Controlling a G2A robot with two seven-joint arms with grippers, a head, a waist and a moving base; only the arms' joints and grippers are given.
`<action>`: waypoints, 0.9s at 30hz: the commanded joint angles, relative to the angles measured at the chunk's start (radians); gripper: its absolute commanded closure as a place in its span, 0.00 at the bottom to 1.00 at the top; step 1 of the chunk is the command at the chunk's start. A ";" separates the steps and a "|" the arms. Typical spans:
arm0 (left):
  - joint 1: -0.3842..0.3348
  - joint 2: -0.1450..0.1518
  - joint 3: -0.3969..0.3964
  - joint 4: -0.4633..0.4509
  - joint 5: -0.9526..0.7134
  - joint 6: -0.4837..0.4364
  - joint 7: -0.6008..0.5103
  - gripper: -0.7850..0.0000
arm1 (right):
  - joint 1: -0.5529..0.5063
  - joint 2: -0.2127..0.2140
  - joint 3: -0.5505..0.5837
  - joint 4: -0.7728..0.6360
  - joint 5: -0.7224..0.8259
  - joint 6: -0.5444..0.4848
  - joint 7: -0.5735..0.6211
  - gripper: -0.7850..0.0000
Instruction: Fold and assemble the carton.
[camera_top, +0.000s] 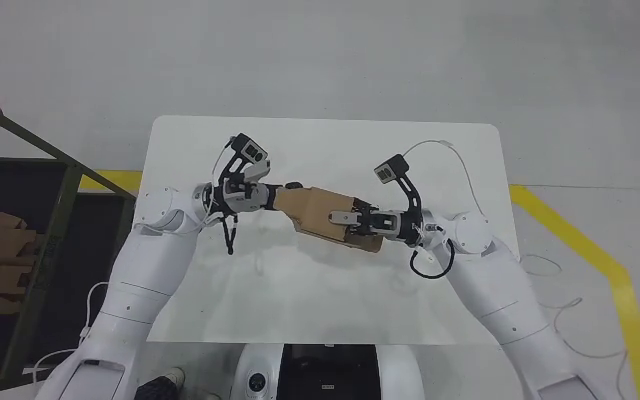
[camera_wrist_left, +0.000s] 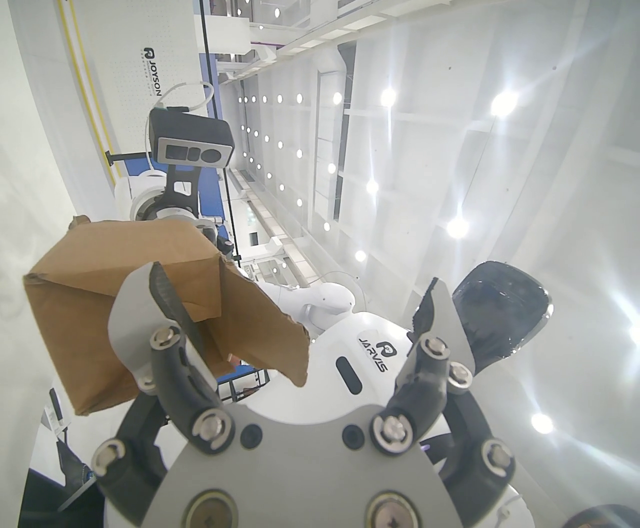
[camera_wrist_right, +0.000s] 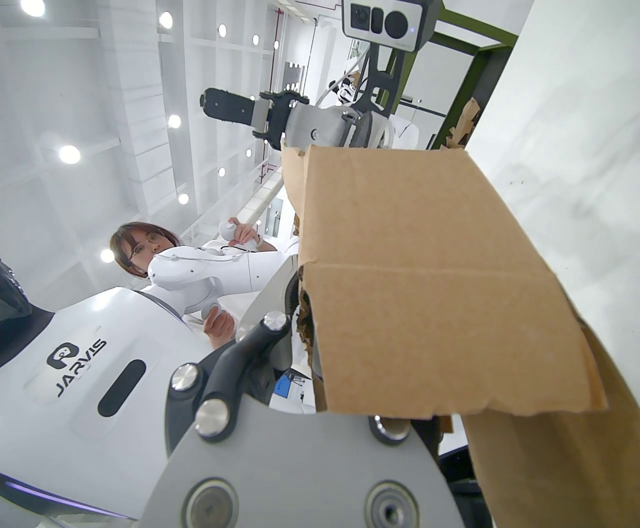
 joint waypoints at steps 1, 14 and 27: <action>-0.002 0.001 -0.004 -0.001 0.022 -0.010 0.004 0.00 | -0.001 0.000 0.002 0.000 -0.002 -0.001 -0.002 1.00; -0.004 0.032 -0.084 -0.073 0.285 -0.073 -0.020 0.00 | -0.026 0.014 0.049 -0.011 -0.033 0.044 -0.025 1.00; -0.019 0.057 -0.082 -0.168 0.610 -0.095 0.004 0.00 | -0.041 0.021 0.062 -0.038 -0.085 0.084 -0.055 1.00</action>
